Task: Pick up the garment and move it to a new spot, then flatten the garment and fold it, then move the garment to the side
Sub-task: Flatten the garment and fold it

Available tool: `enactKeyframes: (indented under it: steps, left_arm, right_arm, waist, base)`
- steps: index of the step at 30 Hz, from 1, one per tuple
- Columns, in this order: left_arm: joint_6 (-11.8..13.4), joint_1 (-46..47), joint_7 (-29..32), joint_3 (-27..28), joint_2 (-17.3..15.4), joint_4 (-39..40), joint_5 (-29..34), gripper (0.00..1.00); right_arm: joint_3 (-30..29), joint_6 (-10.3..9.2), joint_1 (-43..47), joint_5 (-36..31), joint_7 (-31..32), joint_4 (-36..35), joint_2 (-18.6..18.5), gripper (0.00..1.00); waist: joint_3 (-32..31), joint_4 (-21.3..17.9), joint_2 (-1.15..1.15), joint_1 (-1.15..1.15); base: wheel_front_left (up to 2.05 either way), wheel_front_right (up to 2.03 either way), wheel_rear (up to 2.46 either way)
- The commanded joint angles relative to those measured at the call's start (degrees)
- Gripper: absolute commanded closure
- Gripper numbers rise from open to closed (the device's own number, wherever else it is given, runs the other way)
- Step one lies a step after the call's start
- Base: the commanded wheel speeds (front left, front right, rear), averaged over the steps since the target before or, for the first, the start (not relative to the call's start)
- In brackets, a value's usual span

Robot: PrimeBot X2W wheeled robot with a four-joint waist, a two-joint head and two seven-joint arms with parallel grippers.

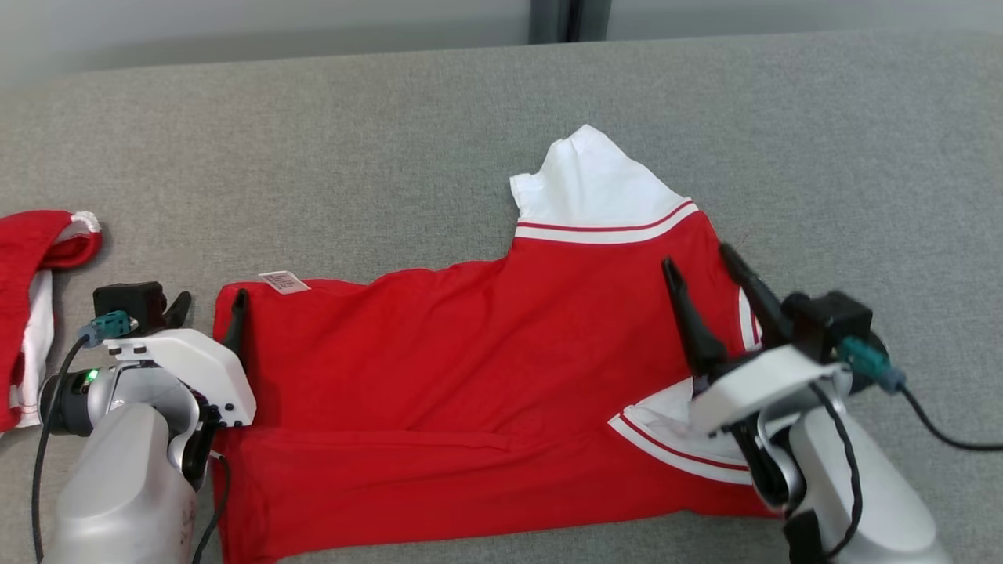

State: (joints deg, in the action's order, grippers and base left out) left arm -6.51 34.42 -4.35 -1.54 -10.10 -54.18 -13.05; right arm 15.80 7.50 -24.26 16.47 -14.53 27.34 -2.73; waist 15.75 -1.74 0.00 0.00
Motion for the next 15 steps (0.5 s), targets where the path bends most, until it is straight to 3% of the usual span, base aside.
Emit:
enactKeyframes:
  steps: [1, 6, 7, 8, 9, 15]
  left_arm:
    - [-0.16, 1.17, 0.11, -0.11, -0.22, -0.20, -0.02, 0.00]
    - [-0.42, 2.81, 0.79, -1.52, 0.31, -2.00, -0.08, 0.00]
    - [-0.46, 3.04, 0.62, -1.96, 0.46, -2.18, 0.02, 0.33]
    - [-0.56, 3.40, 0.79, -2.58, 0.58, -2.41, 0.39, 0.85]
    - [-0.55, 3.63, 0.98, -3.13, 1.00, -2.54, 0.42, 1.00]
    - [-0.87, 5.36, -0.12, -6.14, 2.34, -1.31, 0.52, 1.00]
  right_arm:
    - [-0.27, -0.02, -1.53, -0.61, 0.24, 0.26, -0.35, 0.00]
    - [-1.49, -0.02, -7.51, -3.48, 2.80, 2.27, -0.35, 0.00]
    - [-1.80, -0.02, -8.54, -3.67, 3.51, 2.72, -0.36, 0.00]
    - [-2.21, -0.02, -9.72, -4.09, 4.29, 3.28, -0.38, 0.00]
    - [-2.49, -0.02, -11.13, -4.95, 5.40, 4.04, -0.36, 0.00]
    - [-5.45, -0.02, -19.82, -7.72, 12.02, 10.22, -0.71, 0.00]
  waist:
    - [0.71, -0.20, 0.00, 0.00]
    - [2.24, 0.49, 0.00, 0.00]
    - [2.45, 0.69, 0.00, 0.00]
    - [2.71, 0.97, 0.00, 0.00]
    - [3.01, 1.26, 0.00, 0.00]
    - [4.97, 4.05, 0.00, 0.00]
  base:
    - [0.00, 0.00, 0.00]
    - [0.00, 0.00, 0.00]
    - [0.00, 0.00, 0.00]
    - [0.00, 0.00, 0.00]
    - [0.00, 0.00, 0.00]
    - [0.00, 0.00, 0.00]
